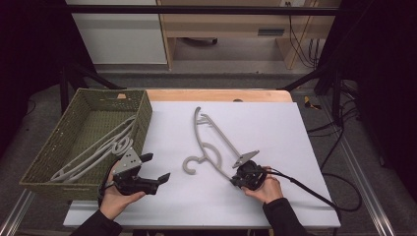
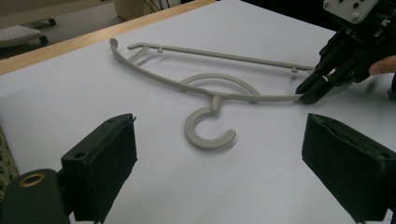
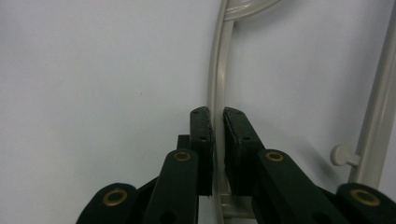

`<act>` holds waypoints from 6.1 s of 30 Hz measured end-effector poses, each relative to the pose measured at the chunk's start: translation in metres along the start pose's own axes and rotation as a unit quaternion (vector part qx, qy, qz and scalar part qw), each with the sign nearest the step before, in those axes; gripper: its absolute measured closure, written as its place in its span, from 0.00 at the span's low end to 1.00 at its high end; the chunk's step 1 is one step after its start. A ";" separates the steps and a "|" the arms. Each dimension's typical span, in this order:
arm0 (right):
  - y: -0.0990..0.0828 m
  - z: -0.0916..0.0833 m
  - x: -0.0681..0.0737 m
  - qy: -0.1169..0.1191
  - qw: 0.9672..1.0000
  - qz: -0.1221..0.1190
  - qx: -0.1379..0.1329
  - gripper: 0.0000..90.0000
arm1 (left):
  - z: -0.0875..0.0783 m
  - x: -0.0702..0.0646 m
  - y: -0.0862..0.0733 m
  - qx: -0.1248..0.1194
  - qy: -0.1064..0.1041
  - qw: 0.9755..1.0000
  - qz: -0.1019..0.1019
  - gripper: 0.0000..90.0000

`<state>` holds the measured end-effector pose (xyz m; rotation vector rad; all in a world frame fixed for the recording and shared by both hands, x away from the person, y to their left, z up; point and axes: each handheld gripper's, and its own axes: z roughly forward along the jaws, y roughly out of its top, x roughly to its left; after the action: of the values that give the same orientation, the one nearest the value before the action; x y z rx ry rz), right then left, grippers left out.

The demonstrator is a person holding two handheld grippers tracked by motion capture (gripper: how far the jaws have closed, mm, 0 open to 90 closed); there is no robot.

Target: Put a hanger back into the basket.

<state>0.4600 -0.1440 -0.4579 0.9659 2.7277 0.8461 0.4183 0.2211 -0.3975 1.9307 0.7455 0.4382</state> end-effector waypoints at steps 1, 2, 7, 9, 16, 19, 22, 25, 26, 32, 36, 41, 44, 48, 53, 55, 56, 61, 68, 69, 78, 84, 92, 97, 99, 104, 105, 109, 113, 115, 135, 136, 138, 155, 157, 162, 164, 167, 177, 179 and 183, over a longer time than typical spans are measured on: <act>0.001 -0.002 -0.001 0.003 1.000 0.003 -0.012 0.92 | -0.001 0.000 0.001 -0.002 0.000 1.000 0.000 0.11; 0.002 -0.005 -0.002 0.007 1.000 0.002 -0.021 0.92 | -0.002 0.000 0.001 -0.003 0.001 1.000 0.001 0.11; 0.005 -0.027 -0.005 0.012 0.998 0.003 -0.061 0.92 | -0.009 0.000 0.006 -0.008 -0.002 1.000 0.007 0.11; 0.005 -0.033 -0.006 0.015 0.998 0.001 -0.068 0.92 | -0.011 0.001 0.008 -0.008 -0.001 1.000 0.009 0.11; 0.009 -0.048 -0.006 0.022 0.996 -0.002 -0.091 0.92 | -0.013 0.004 0.009 -0.003 -0.001 1.000 0.012 0.10; 0.012 -0.056 -0.005 0.030 0.994 -0.003 -0.102 0.92 | -0.013 0.004 0.011 0.001 -0.002 1.000 0.018 0.10; 0.015 -0.064 -0.003 0.036 0.994 -0.012 -0.105 0.92 | -0.013 0.003 0.013 0.009 -0.001 1.000 0.029 0.10; 0.016 -0.069 -0.002 0.043 0.992 -0.016 -0.116 0.92 | -0.013 0.001 0.015 0.013 -0.003 0.999 0.041 0.09; 0.016 -0.071 -0.001 0.044 0.992 -0.014 -0.115 0.92 | -0.012 0.001 0.016 0.015 -0.003 0.999 0.044 0.09; 0.018 -0.083 0.000 0.056 0.989 -0.021 -0.134 0.92 | -0.007 -0.002 0.019 0.034 -0.007 0.997 0.063 0.09; 0.021 -0.091 0.002 0.080 0.986 -0.030 -0.147 0.92 | -0.005 -0.004 0.026 0.049 -0.005 0.995 0.090 0.08; 0.026 -0.098 0.010 0.103 0.982 -0.050 -0.150 0.92 | -0.002 -0.003 0.039 0.064 -0.008 0.991 0.117 0.08; 0.028 -0.100 0.014 0.116 0.980 -0.057 -0.148 0.92 | 0.003 0.001 0.045 0.081 -0.011 0.988 0.129 0.07; 0.028 -0.101 0.018 0.126 0.979 -0.065 -0.148 0.92 | 0.011 0.006 0.050 0.102 -0.008 0.983 0.151 0.08; 0.027 -0.106 0.022 0.146 0.974 -0.073 -0.155 0.92 | 0.021 0.013 0.053 0.121 -0.013 0.978 0.167 0.09; 0.027 -0.108 0.023 0.155 0.972 -0.078 -0.158 0.92 | 0.023 0.015 0.052 0.124 -0.017 0.977 0.175 0.11; 0.027 -0.109 0.024 0.158 0.972 -0.078 -0.158 0.92 | 0.025 0.015 0.051 0.124 -0.017 0.976 0.178 0.11; 0.026 -0.111 0.027 0.172 0.969 -0.085 -0.159 0.92 | 0.029 0.013 0.047 0.124 -0.018 0.969 0.211 0.19; 0.025 -0.113 0.029 0.182 0.966 -0.089 -0.160 0.91 | 0.032 0.014 0.043 0.121 -0.020 0.963 0.240 0.41; 0.025 -0.113 0.030 0.184 0.965 -0.091 -0.162 0.91 | 0.033 0.014 0.043 0.124 -0.020 0.963 0.239 0.43; 0.023 -0.118 0.029 0.195 0.960 -0.097 -0.173 0.91 | 0.037 0.012 0.043 0.143 -0.015 0.959 0.245 0.65; 0.022 -0.118 0.023 0.202 0.957 -0.097 -0.182 0.91 | 0.038 0.010 0.042 0.151 -0.011 0.954 0.259 0.70; 0.017 -0.116 0.015 0.201 0.957 -0.092 -0.188 0.89 | 0.037 0.009 0.042 0.157 -0.026 0.953 0.260 0.72; 0.015 -0.114 0.010 0.178 0.961 -0.092 -0.192 0.86 | 0.038 0.007 0.041 0.172 -0.034 0.948 0.267 0.74; 0.014 -0.113 0.007 0.163 0.964 -0.086 -0.193 0.83 | 0.036 0.006 0.041 0.170 -0.038 0.946 0.272 0.76; 0.008 -0.108 -0.004 0.126 0.970 -0.069 -0.198 0.88 | 0.034 0.002 0.040 0.188 -0.066 0.944 0.263 0.89; 0.006 -0.107 -0.006 0.126 0.969 -0.060 -0.203 0.89 | 0.035 0.000 0.039 0.187 -0.062 0.944 0.263 0.90; 0.002 -0.106 -0.013 0.100 0.968 -0.036 -0.226 0.85 | 0.036 -0.008 0.039 0.190 -0.051 0.942 0.273 0.92; 0.001 -0.109 -0.016 0.073 0.968 -0.017 -0.240 0.70 | 0.036 -0.013 0.042 0.190 -0.034 0.946 0.261 0.92; 0.000 -0.109 -0.016 0.052 0.966 -0.013 -0.254 0.64 | 0.036 -0.016 0.041 0.193 -0.018 0.949 0.249 0.92; -0.032 -0.123 -0.036 -0.069 0.938 0.083 -0.328 0.15 | 0.027 -0.011 0.074 0.166 0.090 0.971 0.147 0.92; -0.033 -0.123 -0.037 -0.070 0.938 0.085 -0.328 0.13 | 0.026 -0.010 0.077 0.166 0.093 0.971 0.147 0.92; -0.035 -0.122 -0.037 -0.078 0.938 0.091 -0.326 0.10 | 0.022 -0.009 0.085 0.158 0.100 0.972 0.145 0.92; -0.046 -0.115 -0.043 -0.100 0.941 0.106 -0.304 0.06 | -0.046 0.031 0.128 0.106 0.180 0.972 0.111 0.92; -0.046 -0.115 -0.043 -0.101 0.942 0.106 -0.301 0.05 | -0.055 0.040 0.128 0.108 0.197 0.968 0.111 0.92; -0.045 -0.115 -0.043 -0.104 0.941 0.111 -0.303 0.05 | -0.077 0.062 0.123 0.098 0.234 0.963 0.092 0.92; -0.046 -0.115 -0.043 -0.103 0.941 0.113 -0.303 0.05 | -0.085 0.071 0.120 0.097 0.248 0.960 0.086 0.92; -0.046 -0.114 -0.044 -0.106 0.942 0.111 -0.298 0.05 | -0.095 0.083 0.113 0.098 0.266 0.956 0.078 0.92; -0.046 -0.112 -0.043 -0.109 0.944 0.110 -0.290 0.04 | -0.125 0.125 0.079 0.111 0.315 0.942 0.042 0.92; -0.046 -0.112 -0.043 -0.109 0.944 0.111 -0.292 0.04 | -0.130 0.131 0.072 0.112 0.320 0.940 0.034 0.92; -0.046 -0.112 -0.043 -0.111 0.944 0.112 -0.290 0.04 | -0.139 0.145 0.058 0.115 0.332 0.936 0.024 0.92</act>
<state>0.4366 -0.2518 -0.3925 1.1488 2.0132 1.3763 0.4624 0.3917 -0.2848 2.0247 1.2237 1.1062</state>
